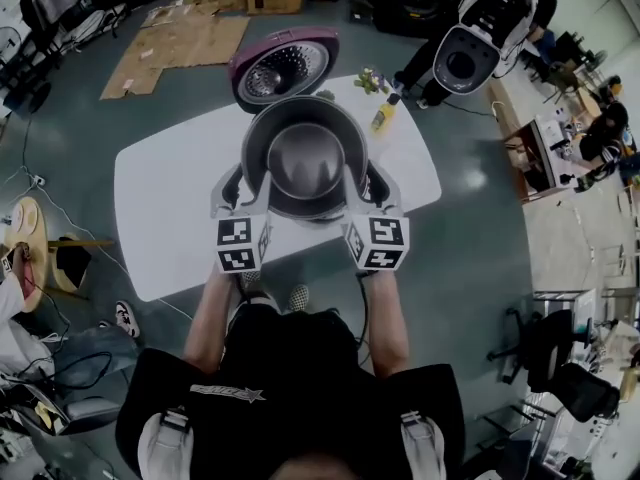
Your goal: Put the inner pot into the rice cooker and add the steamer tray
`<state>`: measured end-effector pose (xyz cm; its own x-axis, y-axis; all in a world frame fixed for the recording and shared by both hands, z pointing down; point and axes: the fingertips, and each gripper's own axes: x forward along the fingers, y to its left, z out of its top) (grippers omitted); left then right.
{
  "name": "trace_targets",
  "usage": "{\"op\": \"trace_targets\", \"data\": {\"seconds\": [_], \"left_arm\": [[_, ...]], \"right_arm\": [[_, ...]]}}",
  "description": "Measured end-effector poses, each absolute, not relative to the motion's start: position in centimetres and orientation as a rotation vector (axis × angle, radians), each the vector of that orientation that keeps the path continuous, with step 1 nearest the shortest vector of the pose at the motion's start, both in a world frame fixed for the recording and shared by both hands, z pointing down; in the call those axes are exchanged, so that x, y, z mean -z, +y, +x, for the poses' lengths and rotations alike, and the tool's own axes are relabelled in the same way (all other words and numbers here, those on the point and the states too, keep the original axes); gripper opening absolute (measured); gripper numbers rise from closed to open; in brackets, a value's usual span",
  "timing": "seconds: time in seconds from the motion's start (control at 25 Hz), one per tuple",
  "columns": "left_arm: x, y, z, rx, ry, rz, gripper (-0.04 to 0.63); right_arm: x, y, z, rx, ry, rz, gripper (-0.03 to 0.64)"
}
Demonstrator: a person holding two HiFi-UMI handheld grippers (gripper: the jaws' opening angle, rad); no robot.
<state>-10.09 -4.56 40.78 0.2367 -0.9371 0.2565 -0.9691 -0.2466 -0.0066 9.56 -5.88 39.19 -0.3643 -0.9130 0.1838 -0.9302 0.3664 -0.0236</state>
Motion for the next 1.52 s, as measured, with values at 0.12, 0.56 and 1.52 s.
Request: {"op": "trace_targets", "data": {"seconds": [0.12,0.56,1.52], "left_arm": [[-40.7,-5.3,-9.4,-0.311,-1.816,2.343,0.199],[-43.1,-9.7,-8.8,-0.368,-1.814,2.274,0.198],[-52.8,-14.9,-8.9,-0.585,-1.670,2.064,0.201]], "right_arm": [[-39.2,-6.6,10.3,-0.215,-2.494,1.682,0.144],[-41.8,-11.8,10.8,-0.275,-2.461,1.615,0.143],[-53.0,-17.5,10.6,-0.541,-2.168,1.307,0.146]]}}
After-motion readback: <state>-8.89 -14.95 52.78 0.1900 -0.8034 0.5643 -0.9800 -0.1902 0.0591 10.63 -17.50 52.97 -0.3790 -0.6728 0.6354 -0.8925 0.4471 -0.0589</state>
